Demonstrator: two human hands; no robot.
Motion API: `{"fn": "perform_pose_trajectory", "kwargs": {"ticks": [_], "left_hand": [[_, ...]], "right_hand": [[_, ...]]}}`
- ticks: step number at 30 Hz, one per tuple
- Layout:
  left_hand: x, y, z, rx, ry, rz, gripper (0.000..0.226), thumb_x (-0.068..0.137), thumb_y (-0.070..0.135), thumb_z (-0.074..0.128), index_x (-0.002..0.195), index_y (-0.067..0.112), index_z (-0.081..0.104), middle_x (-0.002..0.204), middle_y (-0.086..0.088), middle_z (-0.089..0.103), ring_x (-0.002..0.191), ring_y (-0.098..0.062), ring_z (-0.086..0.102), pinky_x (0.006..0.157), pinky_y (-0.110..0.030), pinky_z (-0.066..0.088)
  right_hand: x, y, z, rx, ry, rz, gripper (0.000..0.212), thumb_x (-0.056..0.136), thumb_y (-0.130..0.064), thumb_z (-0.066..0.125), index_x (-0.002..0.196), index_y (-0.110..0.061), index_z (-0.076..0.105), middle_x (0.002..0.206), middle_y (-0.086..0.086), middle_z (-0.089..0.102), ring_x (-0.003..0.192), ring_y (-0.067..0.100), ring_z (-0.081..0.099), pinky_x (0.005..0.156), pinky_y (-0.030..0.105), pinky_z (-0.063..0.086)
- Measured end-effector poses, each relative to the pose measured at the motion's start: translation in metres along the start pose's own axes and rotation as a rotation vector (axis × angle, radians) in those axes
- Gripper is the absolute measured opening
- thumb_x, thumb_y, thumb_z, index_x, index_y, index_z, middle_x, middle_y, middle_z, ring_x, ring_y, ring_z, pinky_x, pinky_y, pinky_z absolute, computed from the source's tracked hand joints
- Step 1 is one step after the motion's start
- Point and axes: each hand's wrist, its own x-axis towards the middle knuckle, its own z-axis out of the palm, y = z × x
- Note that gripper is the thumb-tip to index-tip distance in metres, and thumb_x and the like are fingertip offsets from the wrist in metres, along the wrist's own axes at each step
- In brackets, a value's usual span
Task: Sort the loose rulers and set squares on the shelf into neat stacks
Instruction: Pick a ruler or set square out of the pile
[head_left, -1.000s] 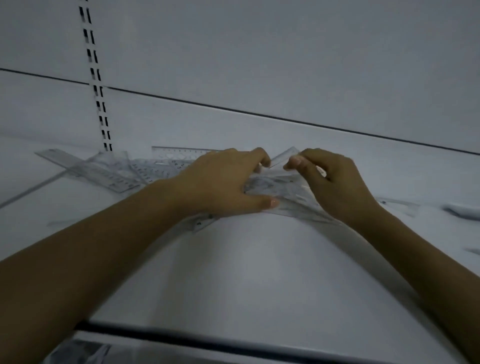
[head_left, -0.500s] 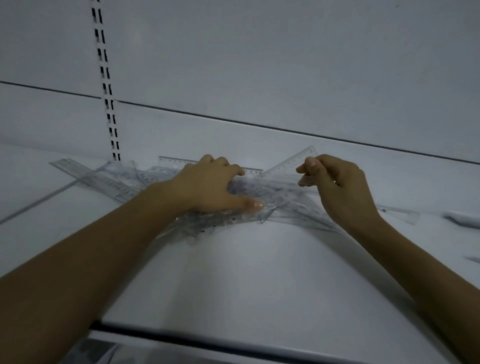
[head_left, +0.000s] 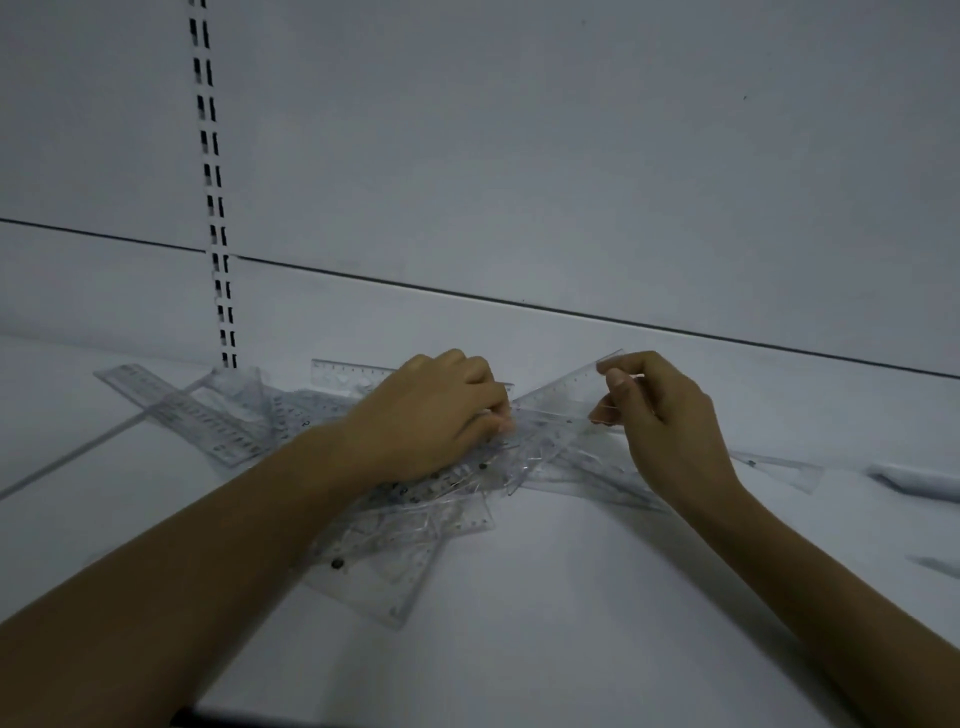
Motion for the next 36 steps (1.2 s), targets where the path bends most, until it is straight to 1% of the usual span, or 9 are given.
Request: {"fn": "perform_pose_trajectory", "kwargs": {"ticks": [4, 7, 11, 17, 21, 25, 28, 31, 36], "left_hand": [[-0.003, 0.006, -0.006, 0.052, 0.044, 0.056, 0.06, 0.092, 0.049, 0.009, 0.114, 0.03, 0.061, 0.109, 0.009, 0.057, 0.097, -0.013, 0.048, 0.084, -0.028, 0.025], [-0.002, 0.007, -0.006, 0.129, 0.16, 0.083, 0.046, 0.096, 0.043, 0.021, 0.109, 0.032, 0.064, 0.102, 0.01, 0.061, 0.094, -0.014, 0.053, 0.084, -0.033, 0.034], [0.002, 0.002, -0.007, 0.251, 0.301, 0.112, 0.027, 0.09, 0.035, 0.044, 0.099, 0.031, 0.069, 0.092, 0.009, 0.068, 0.085, -0.017, 0.061, 0.078, -0.036, 0.046], [-0.001, -0.001, -0.014, 0.176, 0.4, -0.008, 0.011, 0.086, 0.027, 0.062, 0.093, 0.024, 0.069, 0.062, 0.006, 0.063, 0.042, -0.016, 0.056, 0.039, -0.023, 0.04], [0.0, 0.003, -0.01, 0.215, 0.369, -0.052, 0.018, 0.073, 0.027, 0.079, 0.088, 0.026, 0.069, 0.06, 0.009, 0.058, 0.04, -0.012, 0.05, 0.034, -0.018, 0.023], [-0.001, -0.001, -0.012, 0.23, 0.305, -0.126, 0.041, 0.052, 0.023, 0.091, 0.087, 0.024, 0.068, 0.061, 0.008, 0.055, 0.042, -0.011, 0.05, 0.036, -0.017, 0.023], [-0.007, -0.003, -0.018, 0.218, 0.319, -0.183, 0.034, 0.061, 0.021, 0.086, 0.088, 0.023, 0.067, 0.063, 0.008, 0.055, 0.045, -0.012, 0.051, 0.038, -0.016, 0.022], [-0.009, 0.002, -0.021, 0.166, 0.417, -0.181, 0.009, 0.089, 0.028, 0.059, 0.094, 0.023, 0.065, 0.066, 0.008, 0.057, 0.048, -0.013, 0.053, 0.035, -0.022, 0.036], [-0.008, 0.027, -0.023, 0.102, 0.473, -0.103, 0.045, 0.1, 0.04, 0.022, 0.107, 0.021, 0.062, 0.076, 0.007, 0.061, 0.056, -0.011, 0.058, 0.037, -0.026, 0.046]], "right_hand": [[-0.001, 0.001, -0.001, -0.034, -0.002, -0.002, 0.017, 0.098, -0.024, 0.042, 0.099, -0.022, 0.059, 0.068, -0.013, 0.064, 0.071, 0.0, 0.063, 0.069, 0.021, 0.048], [-0.001, 0.002, 0.0, -0.058, -0.001, -0.016, 0.017, 0.098, -0.026, 0.042, 0.101, -0.024, 0.058, 0.07, -0.015, 0.063, 0.073, 0.002, 0.063, 0.072, 0.028, 0.051], [0.0, -0.001, -0.001, 0.001, 0.066, -0.031, 0.019, 0.099, -0.02, 0.041, 0.115, -0.027, 0.05, 0.076, -0.014, 0.065, 0.077, -0.003, 0.063, 0.069, 0.008, 0.045], [0.006, -0.011, -0.014, 0.245, 0.296, 0.026, 0.01, 0.097, -0.014, 0.045, 0.097, -0.02, 0.053, 0.087, -0.01, 0.068, 0.083, -0.004, 0.064, 0.073, 0.006, 0.044], [0.009, -0.009, -0.02, 0.367, 0.303, 0.143, 0.008, 0.095, -0.014, 0.051, 0.089, -0.017, 0.057, 0.085, -0.002, 0.072, 0.081, 0.005, 0.069, 0.081, 0.031, 0.052], [0.011, -0.012, -0.026, 0.459, 0.309, 0.22, 0.008, 0.095, -0.013, 0.053, 0.09, -0.012, 0.059, 0.072, -0.002, 0.073, 0.068, 0.01, 0.071, 0.074, 0.026, 0.053], [0.012, -0.018, -0.032, 0.507, 0.288, 0.259, 0.009, 0.095, -0.014, 0.053, 0.091, -0.01, 0.06, 0.071, -0.001, 0.072, 0.059, 0.012, 0.069, 0.062, 0.018, 0.053], [0.013, -0.022, -0.041, 0.489, 0.235, 0.283, 0.012, 0.094, -0.02, 0.055, 0.093, -0.009, 0.061, 0.074, 0.005, 0.073, 0.059, 0.015, 0.07, 0.068, 0.025, 0.053], [0.013, -0.019, -0.074, 0.307, 0.182, 0.151, 0.015, 0.09, -0.02, 0.061, 0.083, -0.007, 0.063, 0.074, 0.003, 0.071, 0.07, 0.011, 0.068, 0.071, 0.026, 0.052]]}}
